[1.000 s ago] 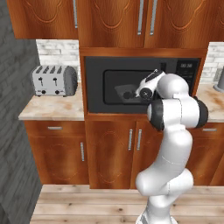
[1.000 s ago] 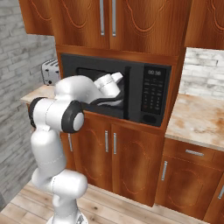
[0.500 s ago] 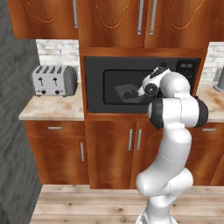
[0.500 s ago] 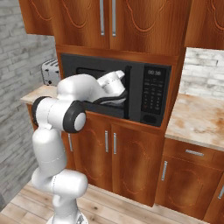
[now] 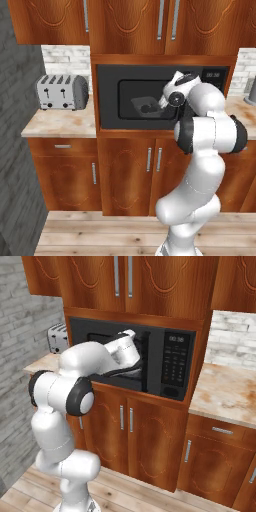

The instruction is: Place the tupperware containing the chicken drumstick and garlic meal in the microwave. Close the microwave door and press the start button to reheat the meal.

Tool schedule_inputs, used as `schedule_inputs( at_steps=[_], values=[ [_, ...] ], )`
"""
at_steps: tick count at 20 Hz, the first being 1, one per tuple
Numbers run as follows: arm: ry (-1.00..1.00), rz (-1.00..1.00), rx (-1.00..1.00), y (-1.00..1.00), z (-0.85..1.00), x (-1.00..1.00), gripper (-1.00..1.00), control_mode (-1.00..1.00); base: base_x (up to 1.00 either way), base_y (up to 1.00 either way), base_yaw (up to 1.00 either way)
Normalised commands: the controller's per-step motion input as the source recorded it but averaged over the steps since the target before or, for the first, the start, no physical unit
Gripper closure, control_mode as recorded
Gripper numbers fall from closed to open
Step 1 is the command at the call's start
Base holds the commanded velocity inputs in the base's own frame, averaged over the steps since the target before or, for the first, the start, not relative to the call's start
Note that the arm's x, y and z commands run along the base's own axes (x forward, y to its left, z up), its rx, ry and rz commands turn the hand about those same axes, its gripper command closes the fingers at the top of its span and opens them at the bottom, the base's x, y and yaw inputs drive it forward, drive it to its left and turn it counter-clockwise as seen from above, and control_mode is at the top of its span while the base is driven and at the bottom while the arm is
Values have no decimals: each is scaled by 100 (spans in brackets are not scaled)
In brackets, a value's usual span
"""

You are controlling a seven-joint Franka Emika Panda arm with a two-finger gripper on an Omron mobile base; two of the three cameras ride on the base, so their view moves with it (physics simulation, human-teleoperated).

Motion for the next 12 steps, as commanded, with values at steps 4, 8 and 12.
schedule_inputs(
  at_steps=[4,8,12],
  values=[
    [8,0,3,29,77,-99,-100,-100,0,0,0],
    [22,0,16,41,91,-76,-100,-100,0,0,0],
    [20,-1,35,15,95,-59,-100,-100,0,0,0]
  ],
)
